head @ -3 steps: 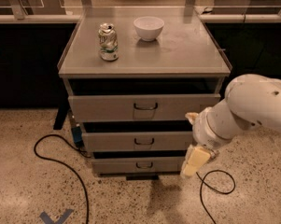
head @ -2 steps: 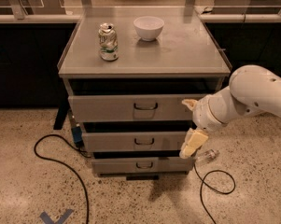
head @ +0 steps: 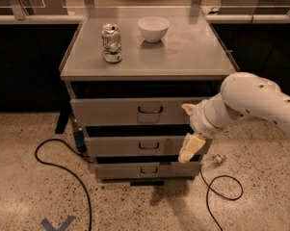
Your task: Open top drawer
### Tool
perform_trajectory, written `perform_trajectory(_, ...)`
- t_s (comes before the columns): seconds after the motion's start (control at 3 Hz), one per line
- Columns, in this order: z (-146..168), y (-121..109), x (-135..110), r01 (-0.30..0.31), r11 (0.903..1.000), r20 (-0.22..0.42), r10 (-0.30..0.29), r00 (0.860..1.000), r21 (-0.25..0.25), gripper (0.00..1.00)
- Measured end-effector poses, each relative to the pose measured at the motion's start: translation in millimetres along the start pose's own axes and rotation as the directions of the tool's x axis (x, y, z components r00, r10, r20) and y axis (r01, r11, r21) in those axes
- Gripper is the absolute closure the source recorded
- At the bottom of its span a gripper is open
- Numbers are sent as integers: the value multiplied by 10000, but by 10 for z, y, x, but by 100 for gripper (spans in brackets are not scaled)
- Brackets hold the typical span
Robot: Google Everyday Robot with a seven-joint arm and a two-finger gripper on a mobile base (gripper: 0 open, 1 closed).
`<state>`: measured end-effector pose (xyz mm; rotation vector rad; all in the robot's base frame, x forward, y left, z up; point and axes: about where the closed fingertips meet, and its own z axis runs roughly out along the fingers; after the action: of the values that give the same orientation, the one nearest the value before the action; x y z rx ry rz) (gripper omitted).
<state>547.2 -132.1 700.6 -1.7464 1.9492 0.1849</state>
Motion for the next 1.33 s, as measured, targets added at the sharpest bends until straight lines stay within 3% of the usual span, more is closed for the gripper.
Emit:
perform_trajectory(0.33, 356, -342, -76, 220, 9961, -754, -155, 9970, 858, 0)
perform_trajectory(0.67, 442, -470, -197, 333, 9924, -930, -223, 9954, 1187, 0)
perform_trajectory(1.0, 431, -460, -172, 292, 9927, -940, -182, 9954, 1171, 0)
perform_trajectory(1.33, 512, -528, -127, 188, 9972, -517, -151, 9986, 728, 0)
